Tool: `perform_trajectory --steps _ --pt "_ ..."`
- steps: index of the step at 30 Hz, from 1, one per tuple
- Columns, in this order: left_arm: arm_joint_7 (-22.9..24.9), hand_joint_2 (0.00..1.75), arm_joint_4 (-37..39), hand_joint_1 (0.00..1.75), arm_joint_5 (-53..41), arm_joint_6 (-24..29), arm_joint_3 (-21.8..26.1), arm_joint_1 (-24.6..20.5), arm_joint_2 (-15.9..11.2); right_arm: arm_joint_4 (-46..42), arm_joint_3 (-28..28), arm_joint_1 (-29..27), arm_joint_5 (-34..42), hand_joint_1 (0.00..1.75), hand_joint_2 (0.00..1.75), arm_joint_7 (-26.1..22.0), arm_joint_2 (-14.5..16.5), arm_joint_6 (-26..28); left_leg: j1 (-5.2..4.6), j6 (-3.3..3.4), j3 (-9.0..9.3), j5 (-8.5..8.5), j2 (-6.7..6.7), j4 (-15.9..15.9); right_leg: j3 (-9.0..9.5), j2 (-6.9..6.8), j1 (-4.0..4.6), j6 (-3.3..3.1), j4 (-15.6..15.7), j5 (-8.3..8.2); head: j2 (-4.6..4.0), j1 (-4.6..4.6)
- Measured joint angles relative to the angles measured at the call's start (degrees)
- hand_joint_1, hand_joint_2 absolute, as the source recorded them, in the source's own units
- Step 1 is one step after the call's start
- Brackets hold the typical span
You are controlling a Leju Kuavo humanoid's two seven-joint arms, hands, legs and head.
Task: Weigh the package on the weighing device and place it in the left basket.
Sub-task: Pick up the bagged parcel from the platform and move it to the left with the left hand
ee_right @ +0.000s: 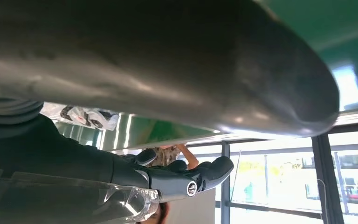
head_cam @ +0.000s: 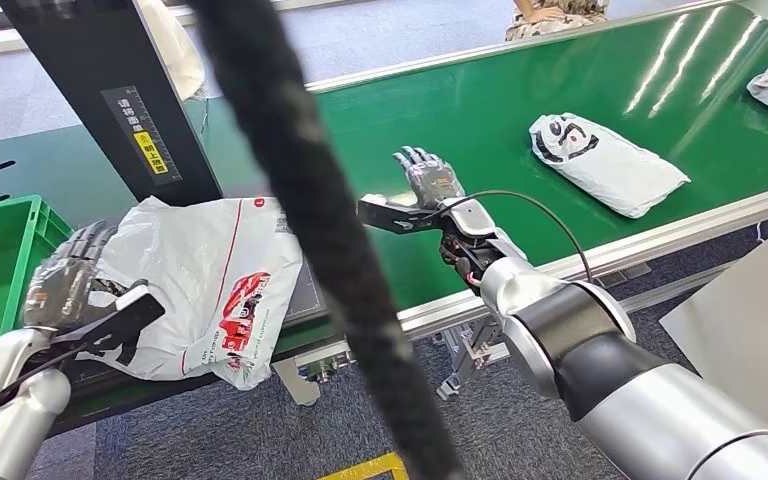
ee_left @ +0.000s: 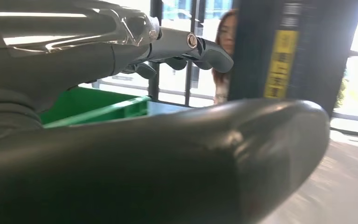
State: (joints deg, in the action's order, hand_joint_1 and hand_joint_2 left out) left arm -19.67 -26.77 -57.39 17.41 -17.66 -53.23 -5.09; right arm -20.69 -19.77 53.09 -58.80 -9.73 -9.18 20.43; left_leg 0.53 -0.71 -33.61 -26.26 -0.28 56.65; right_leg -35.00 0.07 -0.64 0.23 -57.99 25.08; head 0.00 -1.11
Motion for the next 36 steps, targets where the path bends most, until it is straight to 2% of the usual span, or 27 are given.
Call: perform_trajectory --steps 2,3,6,11,17,23,27,36 --pt "-1.5 0.00 0.7 0.00 0.4 -0.3 -2.5 0.8 5.3 1.3 1.4 0.0 -0.4 0.00 0.00 1.0 -2.2 -0.8 0.01 0.00 -0.01 0.00 0.01 0.0 -0.01 0.00 0.01 0.00 0.0 0.00 0.00 0.00" --pt "-1.4 0.00 0.9 0.00 0.3 -0.5 -3.3 0.9 6.9 1.6 1.8 -0.1 -0.5 0.00 0.00 1.0 -2.6 -0.8 0.01 0.00 -0.01 0.00 0.01 0.0 -0.01 0.00 0.01 0.00 0.0 0.00 0.00 0.00" --pt "-0.7 0.00 1.5 0.00 -0.1 -0.5 -4.5 1.3 8.9 1.9 2.3 -0.3 -1.0 0.00 0.00 1.0 -3.1 -0.6 0.01 0.00 -0.01 0.00 0.01 0.0 -0.01 0.00 0.01 0.00 0.0 0.00 0.00 -0.01" --pt "-0.2 0.00 2.1 0.00 -0.2 -0.1 -5.7 2.1 10.8 2.3 2.8 -0.7 -1.3 0.00 0.00 1.0 -3.6 -0.5 0.01 0.00 -0.01 0.00 0.01 0.0 -0.01 0.00 0.01 0.00 0.0 0.00 0.00 -0.01" --pt "0.0 0.00 2.6 0.00 -0.3 -0.2 -6.2 2.3 11.5 2.5 3.0 -0.8 -1.3 0.00 0.00 1.0 -4.0 -0.5 0.01 0.01 -0.01 0.00 0.01 0.0 -0.01 0.00 0.02 0.00 0.0 0.00 0.00 -0.02" --pt "4.0 0.00 4.1 0.00 -0.7 -1.7 -7.2 3.5 12.8 2.5 3.8 -0.7 -2.4 0.00 0.00 0.0 -4.6 -0.3 0.00 0.01 -0.03 -0.01 0.00 0.0 0.00 0.00 0.01 0.01 0.0 0.00 0.00 -0.02" --pt "6.9 1.75 5.7 0.00 -0.3 -2.1 -7.4 5.4 13.5 2.3 4.3 -0.4 -4.0 0.00 0.00 -1.9 -4.9 0.0 0.00 0.02 -0.03 -0.02 0.02 0.0 0.00 0.01 0.00 0.01 0.0 0.00 0.00 -0.02" --pt "12.1 1.75 7.9 0.00 0.1 -4.2 -7.4 6.5 13.4 -0.2 4.5 -0.1 -7.2 0.00 0.00 -6.0 -4.2 1.1 0.02 0.02 0.05 -0.01 0.02 0.0 0.13 0.00 0.04 0.01 0.0 0.00 0.00 -0.02"
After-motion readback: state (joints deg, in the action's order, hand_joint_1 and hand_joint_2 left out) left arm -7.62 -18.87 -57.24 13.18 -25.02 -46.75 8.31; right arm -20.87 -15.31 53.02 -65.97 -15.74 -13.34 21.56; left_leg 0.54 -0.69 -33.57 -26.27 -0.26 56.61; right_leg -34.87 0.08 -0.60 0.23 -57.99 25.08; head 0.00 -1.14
